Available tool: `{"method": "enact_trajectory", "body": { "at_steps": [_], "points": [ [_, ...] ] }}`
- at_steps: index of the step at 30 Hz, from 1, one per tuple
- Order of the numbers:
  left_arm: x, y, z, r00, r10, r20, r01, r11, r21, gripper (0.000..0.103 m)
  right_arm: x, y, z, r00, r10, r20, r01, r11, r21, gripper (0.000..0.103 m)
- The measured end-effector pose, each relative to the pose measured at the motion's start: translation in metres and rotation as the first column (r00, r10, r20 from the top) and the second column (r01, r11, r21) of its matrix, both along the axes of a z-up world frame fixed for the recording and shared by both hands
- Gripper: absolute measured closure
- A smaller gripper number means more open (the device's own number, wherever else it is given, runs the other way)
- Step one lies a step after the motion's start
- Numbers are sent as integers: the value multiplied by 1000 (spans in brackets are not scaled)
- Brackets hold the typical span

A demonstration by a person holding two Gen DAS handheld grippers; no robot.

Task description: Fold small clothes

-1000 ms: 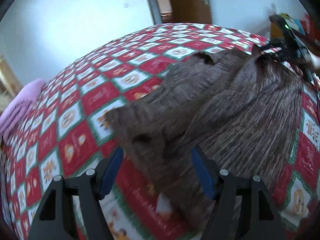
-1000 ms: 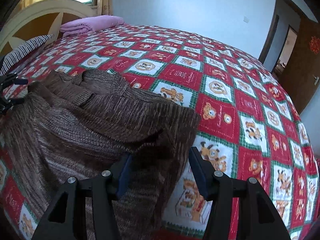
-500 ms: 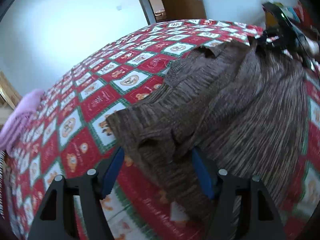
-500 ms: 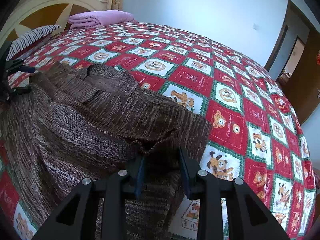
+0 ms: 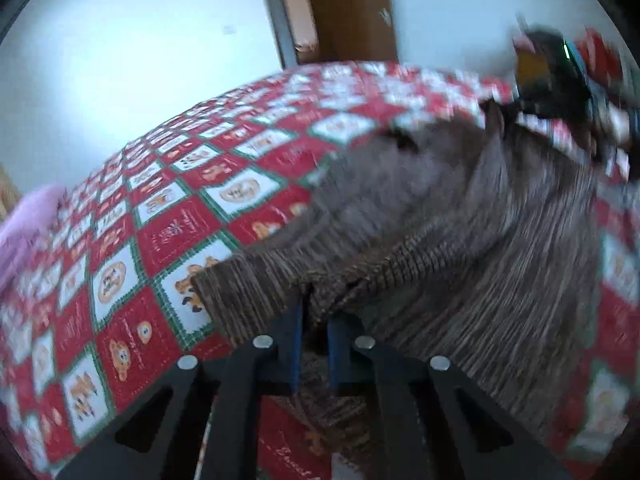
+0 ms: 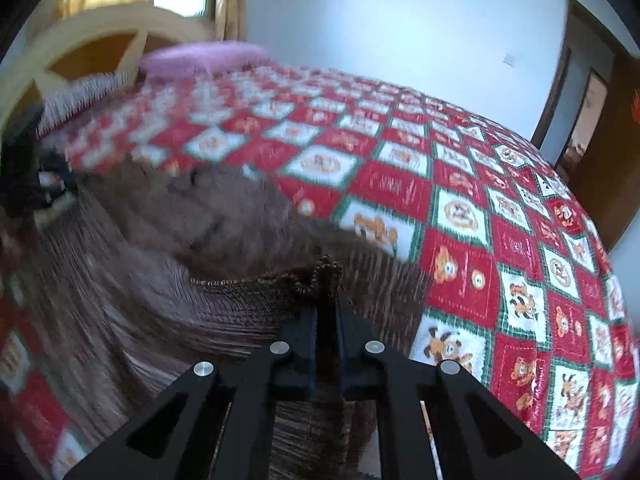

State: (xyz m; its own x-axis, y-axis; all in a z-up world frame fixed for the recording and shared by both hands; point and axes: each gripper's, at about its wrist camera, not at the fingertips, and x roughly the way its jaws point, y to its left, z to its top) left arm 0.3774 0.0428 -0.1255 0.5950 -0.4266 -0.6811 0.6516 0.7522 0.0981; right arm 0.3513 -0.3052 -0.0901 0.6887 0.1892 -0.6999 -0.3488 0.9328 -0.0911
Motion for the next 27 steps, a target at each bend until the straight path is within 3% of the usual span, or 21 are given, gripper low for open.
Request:
{"method": "enact_trajectory", "body": {
  "at_steps": [3, 4, 6, 7, 8, 11, 12, 17, 21, 22, 27],
  "points": [
    [11, 12, 7, 997, 53, -53, -57, 996, -62, 92, 9, -9, 13, 999, -50, 20, 49, 997, 55, 97],
    [22, 13, 1, 990, 88, -110, -94, 994, -55, 84, 16, -10, 10, 998, -69, 8, 68, 996, 52, 97],
    [43, 11, -16, 962, 226, -156, -223, 974, 38, 59, 41, -17, -12, 985, -143, -98, 145, 989, 9, 96],
    [53, 12, -25, 935, 320, -156, -307, 947, 98, 33, 52, -20, -26, 969, -194, -151, 190, 981, -38, 96],
    [55, 15, -25, 925, 351, -143, -341, 936, 89, 26, 59, -22, -37, 956, -242, -165, 233, 970, -74, 90],
    [48, 19, -21, 915, 378, -144, -375, 926, 45, 25, 52, -28, -37, 953, -279, -117, 278, 960, -27, 55],
    [41, 18, -20, 913, 392, -115, -387, 920, 60, 25, 48, -27, -36, 955, -274, -115, 274, 962, -23, 50],
    [18, 17, -16, 915, 403, -24, -400, 913, 84, 25, 26, -23, -22, 969, -243, -51, 239, 968, -74, 50],
    [3, 19, -4, 909, 415, -32, -415, 910, 2, 23, 8, -38, -6, 962, -266, -53, 269, 962, 43, 50],
    [0, 17, -4, 910, 412, -41, -412, 911, -8, 17, 2, -41, -4, 959, -276, -61, 280, 957, 80, 50],
    [2, -4, -12, 900, 435, 28, -436, 897, 69, 15, -13, -22, -5, 961, -246, -124, 263, 952, 156, 50]
  ]
}}
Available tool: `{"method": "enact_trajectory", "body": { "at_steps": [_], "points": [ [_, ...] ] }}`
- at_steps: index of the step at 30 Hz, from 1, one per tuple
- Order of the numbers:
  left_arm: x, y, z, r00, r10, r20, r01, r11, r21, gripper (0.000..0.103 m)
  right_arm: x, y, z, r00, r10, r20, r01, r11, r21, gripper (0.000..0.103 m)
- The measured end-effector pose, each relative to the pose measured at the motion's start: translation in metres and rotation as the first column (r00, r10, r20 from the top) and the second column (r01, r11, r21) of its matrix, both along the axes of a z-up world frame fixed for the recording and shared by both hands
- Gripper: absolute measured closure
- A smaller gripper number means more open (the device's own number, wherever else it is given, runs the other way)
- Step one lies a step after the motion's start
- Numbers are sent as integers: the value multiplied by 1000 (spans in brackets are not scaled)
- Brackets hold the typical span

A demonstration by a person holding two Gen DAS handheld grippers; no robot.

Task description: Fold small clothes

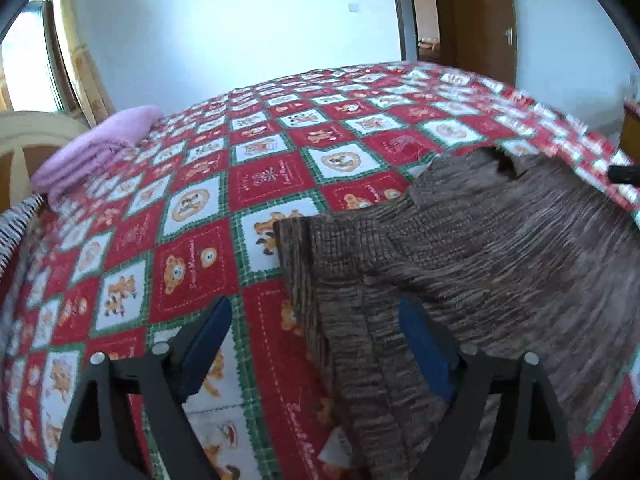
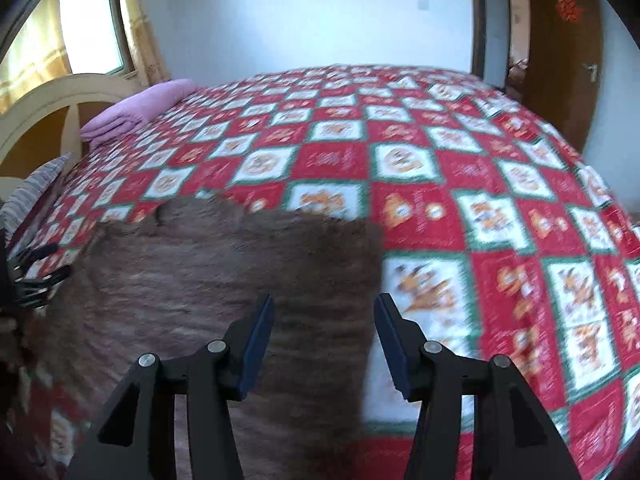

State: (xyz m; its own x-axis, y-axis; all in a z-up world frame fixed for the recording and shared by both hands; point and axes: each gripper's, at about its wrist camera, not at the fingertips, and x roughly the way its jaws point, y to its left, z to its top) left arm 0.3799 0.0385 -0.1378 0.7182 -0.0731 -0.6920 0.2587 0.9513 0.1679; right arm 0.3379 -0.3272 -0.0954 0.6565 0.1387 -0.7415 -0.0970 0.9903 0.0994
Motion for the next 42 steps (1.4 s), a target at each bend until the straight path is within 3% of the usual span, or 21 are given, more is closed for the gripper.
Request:
{"method": "enact_trajectory", "body": {
  "at_steps": [4, 6, 9, 14, 18, 21, 23, 25, 27, 29, 33, 36, 40, 42],
  "points": [
    [19, -9, -11, 997, 71, 12, -72, 991, 110, 15, 4, 48, -10, 991, 121, -60, -123, 992, -28, 50],
    [30, -7, -18, 993, 117, 0, -116, 985, 126, 9, 17, 74, -21, 982, 168, -90, -174, 983, -64, 50],
    [45, 3, -20, 978, 209, -15, -206, 972, 110, 0, 48, 93, -43, 980, 118, -157, -139, 982, -131, 48],
    [61, 28, -27, 957, 276, -89, -277, 961, -5, 0, 87, 89, -48, 987, 16, -157, -33, 993, -111, 45],
    [49, 43, -27, 945, 314, -95, -322, 943, -83, 0, 71, 97, -33, 994, -25, -109, 9, 989, -151, 45],
    [40, 50, -31, 932, 342, -121, -355, 928, -110, 0, 46, 121, -17, 996, 66, -58, -72, 991, -111, 45],
    [38, 50, -31, 927, 354, -123, -368, 923, -116, 0, 41, 153, -18, 979, 185, -81, -190, 980, -66, 45],
    [38, 52, -31, 915, 386, -118, -399, 911, -110, 0, 47, 177, -27, 966, 227, -122, -238, 968, -79, 45],
    [39, 55, -32, 910, 396, -123, -410, 904, -119, 0, 63, 198, -46, 963, 207, -175, -233, 961, -147, 45],
    [39, 60, -32, 908, 399, -130, -415, 898, -145, 0, 80, 211, -49, 977, 175, -122, -199, 955, -222, 43],
    [35, 72, -33, 897, 417, -146, -441, 873, -210, 0, 103, 209, -45, 986, 106, -132, -129, 975, -181, 42],
    [31, 82, -32, 900, 410, -149, -436, 855, -281, 0, 83, 213, -31, 990, 105, -90, -118, 981, -154, 42],
    [31, 85, -32, 900, 411, -147, -436, 844, -313, 0, 42, 233, -26, 971, 231, -67, -238, 964, -116, 42],
    [31, 85, -31, 899, 412, -145, -437, 843, -313, 0, 25, 228, -28, 967, 251, -42, -255, 955, -153, 42]
  ]
}}
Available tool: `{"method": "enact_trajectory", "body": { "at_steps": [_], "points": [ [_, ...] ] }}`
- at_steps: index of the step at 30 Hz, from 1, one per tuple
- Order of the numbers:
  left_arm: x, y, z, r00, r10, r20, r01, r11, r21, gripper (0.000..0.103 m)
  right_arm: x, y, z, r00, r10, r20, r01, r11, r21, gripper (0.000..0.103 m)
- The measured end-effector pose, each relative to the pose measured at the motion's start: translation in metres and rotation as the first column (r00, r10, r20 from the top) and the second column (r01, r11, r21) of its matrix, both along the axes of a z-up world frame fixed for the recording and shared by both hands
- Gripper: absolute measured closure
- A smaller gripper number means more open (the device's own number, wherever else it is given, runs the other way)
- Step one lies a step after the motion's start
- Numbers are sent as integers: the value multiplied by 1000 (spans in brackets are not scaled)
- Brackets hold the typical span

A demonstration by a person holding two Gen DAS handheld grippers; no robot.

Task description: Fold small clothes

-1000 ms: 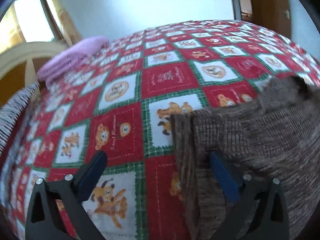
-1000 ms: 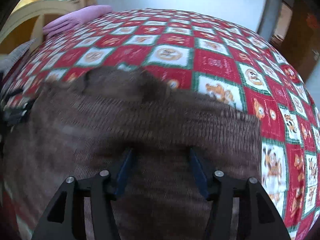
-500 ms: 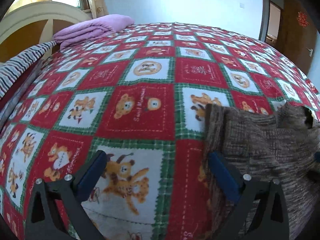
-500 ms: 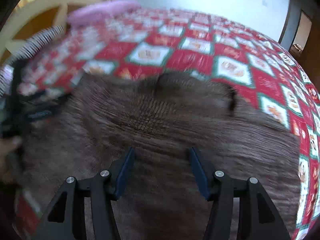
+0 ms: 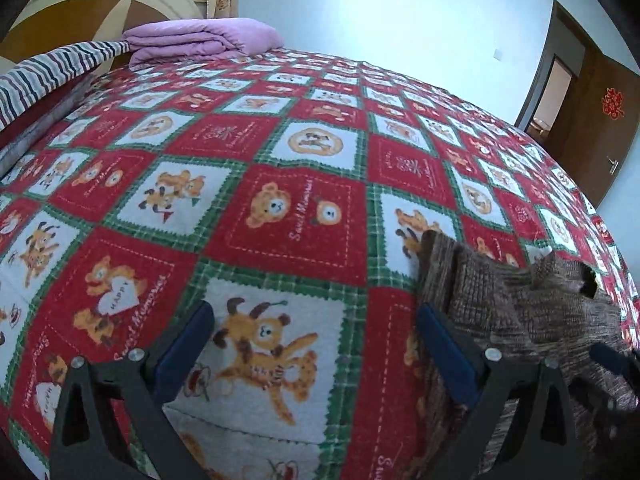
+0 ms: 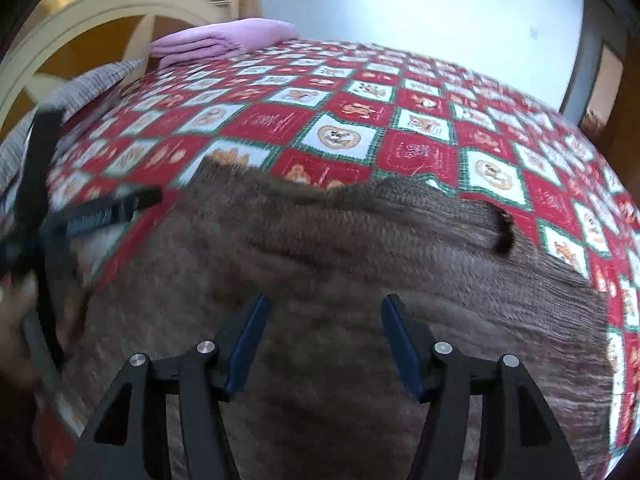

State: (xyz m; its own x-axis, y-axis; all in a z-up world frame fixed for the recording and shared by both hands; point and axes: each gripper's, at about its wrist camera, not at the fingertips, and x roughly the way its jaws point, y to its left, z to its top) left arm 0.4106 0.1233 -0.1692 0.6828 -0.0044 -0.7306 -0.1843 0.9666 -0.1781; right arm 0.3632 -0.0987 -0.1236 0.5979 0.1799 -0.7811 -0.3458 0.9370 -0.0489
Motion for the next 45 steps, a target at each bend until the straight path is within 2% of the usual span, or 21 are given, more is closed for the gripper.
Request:
{"method": "enact_trajectory", "body": {
  "at_steps": [3, 5, 6, 7, 8, 11, 14, 16, 18, 19, 22, 24, 28, 32, 35, 41, 45],
  "points": [
    [0, 1, 0, 1000, -1, 2, 1, 1000, -6, 0, -2, -42, 1, 994, -111, 17, 111, 994, 5, 42],
    [0, 1, 0, 1000, -1, 2, 1, 1000, -3, 0, 14, -76, -8, 979, -201, -31, 201, 980, -5, 42],
    [1, 1, -1, 1000, 0, -1, 0, 1000, 2, 0, 23, -94, -13, 972, -226, -62, 228, 973, 24, 40],
    [1, -1, -1, 1000, 0, -5, 0, 1000, 12, 0, 31, -108, -15, 970, -232, -72, 237, 970, 62, 40],
    [1, -2, -1, 1000, -1, -8, 1, 1000, 18, 0, 40, -118, -17, 964, -259, -62, 262, 964, 40, 40],
    [2, -4, -2, 1000, -1, -16, 2, 999, 34, 0, 53, -130, -18, 955, -282, -95, 291, 952, 92, 40],
    [1, -3, -1, 1000, -2, -11, 3, 1000, 26, 0, 49, -120, -12, 953, -292, -81, 296, 954, 40, 40],
    [1, -1, -1, 1000, -2, -6, 2, 1000, 15, 0, 35, -114, -6, 952, -297, -74, 301, 952, 54, 39],
    [1, -2, -1, 1000, -4, -7, 5, 1000, 13, 0, 12, -96, 3, 969, -238, -66, 244, 964, 104, 39],
    [1, -2, -1, 1000, -7, -7, 7, 1000, 14, 0, -1, -80, 6, 983, -176, -57, 181, 977, 115, 39],
    [0, -1, -1, 1000, -14, 2, 14, 1000, 0, 0, -34, -39, 8, 1000, -15, -14, 16, 996, 83, 39],
    [0, 0, -1, 1000, -14, 6, 14, 1000, -10, 0, -54, -11, 7, 997, 77, 16, -78, 996, 47, 39],
    [-1, -2, 0, 1000, -20, 8, 20, 1000, 3, 0, -82, 28, 4, 982, 181, 52, -181, 983, -7, 39],
    [-2, -5, 2, 999, -42, 24, 42, 999, 5, 0, -110, 60, 0, 953, 288, 95, -283, 957, -66, 39],
    [-3, -5, 3, 999, -44, 27, 44, 999, 3, 0, -126, 78, -4, 932, 346, 109, -335, 936, -106, 39],
    [-3, -5, 4, 999, -46, 24, 46, 999, 9, 0, -134, 104, -20, 914, 390, 112, -363, 909, -203, 39],
    [-2, -7, 3, 999, -50, 23, 50, 999, 16, 0, -134, 113, -23, 914, 380, 145, -345, 913, -218, 39]
  ]
}}
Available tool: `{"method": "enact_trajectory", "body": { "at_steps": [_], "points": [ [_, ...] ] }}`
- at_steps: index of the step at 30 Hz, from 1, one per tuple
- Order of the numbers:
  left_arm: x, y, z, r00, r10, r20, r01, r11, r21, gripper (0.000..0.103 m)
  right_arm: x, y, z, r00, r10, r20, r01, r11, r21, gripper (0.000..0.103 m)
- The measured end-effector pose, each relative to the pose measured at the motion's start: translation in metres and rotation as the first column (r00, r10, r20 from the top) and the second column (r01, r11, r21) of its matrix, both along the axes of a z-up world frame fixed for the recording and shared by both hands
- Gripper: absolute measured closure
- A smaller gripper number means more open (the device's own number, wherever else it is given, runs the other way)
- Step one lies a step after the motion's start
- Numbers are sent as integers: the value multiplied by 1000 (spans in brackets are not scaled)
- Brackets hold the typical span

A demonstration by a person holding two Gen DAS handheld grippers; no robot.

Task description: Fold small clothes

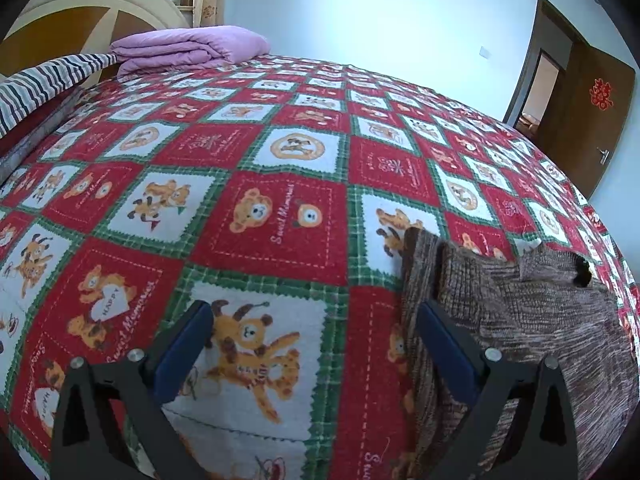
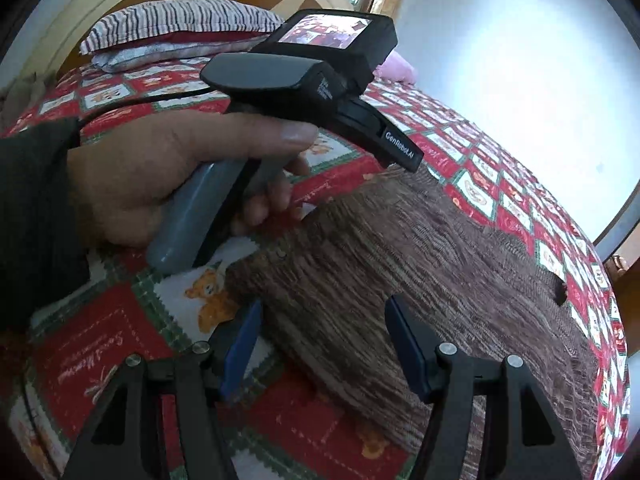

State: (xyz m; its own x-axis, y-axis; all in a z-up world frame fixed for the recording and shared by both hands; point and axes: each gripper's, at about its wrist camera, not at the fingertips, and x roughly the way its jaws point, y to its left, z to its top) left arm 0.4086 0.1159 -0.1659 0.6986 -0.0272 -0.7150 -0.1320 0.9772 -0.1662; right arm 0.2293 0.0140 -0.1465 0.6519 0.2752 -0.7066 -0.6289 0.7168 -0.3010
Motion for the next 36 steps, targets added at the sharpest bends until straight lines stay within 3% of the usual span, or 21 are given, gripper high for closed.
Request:
{"method": "enact_trajectory", "body": {
  "at_steps": [8, 16, 21, 25, 29, 30, 31, 32, 33, 34, 36],
  "points": [
    [0, -6, 1, 1000, -19, 11, 19, 1000, 17, 0, 3, 4, -3, 1000, -14, 11, 14, 1000, 11, 39],
    [-8, -9, 8, 988, -130, 83, 136, 988, -67, 0, -2, 8, -6, 999, -20, 46, 20, 1000, -3, 41],
    [-3, -21, 7, 978, -195, 70, 199, 978, -66, 1, -4, 9, -6, 998, -19, 55, 19, 1000, -6, 41],
    [5, -29, 0, 967, -254, 15, 254, 964, -72, 14, -4, 9, -7, 998, -19, 63, 19, 1000, -11, 42],
    [11, -43, -2, 950, -309, -36, 308, 951, -29, 22, -7, 11, -7, 996, -15, 85, 17, 999, -27, 45],
    [11, -46, -2, 946, -322, -41, 321, 947, -22, 25, -9, 13, -7, 996, -8, 87, 11, 999, -31, 52],
    [10, -47, -2, 943, -332, -41, 331, 943, -23, 34, -11, 14, -7, 996, 3, 88, 1, 999, -35, 63],
    [10, -49, -1, 935, -351, -41, 350, 936, -30, 51, -12, 16, -7, 996, 18, 88, -14, 999, -40, 71],
    [10, -53, 1, 922, -386, -45, 384, 922, -44, 61, -13, 17, -7, 996, 35, 80, -32, 999, -44, 88],
    [10, -56, 2, 914, -403, -48, 400, 915, -56, 73, -14, 19, -7, 996, 50, 67, -47, 998, -45, 95],
    [11, -60, 5, 915, -398, -66, 396, 917, -51, 81, -16, 18, -5, 996, 53, 67, -51, 998, -36, 98]
  ]
}}
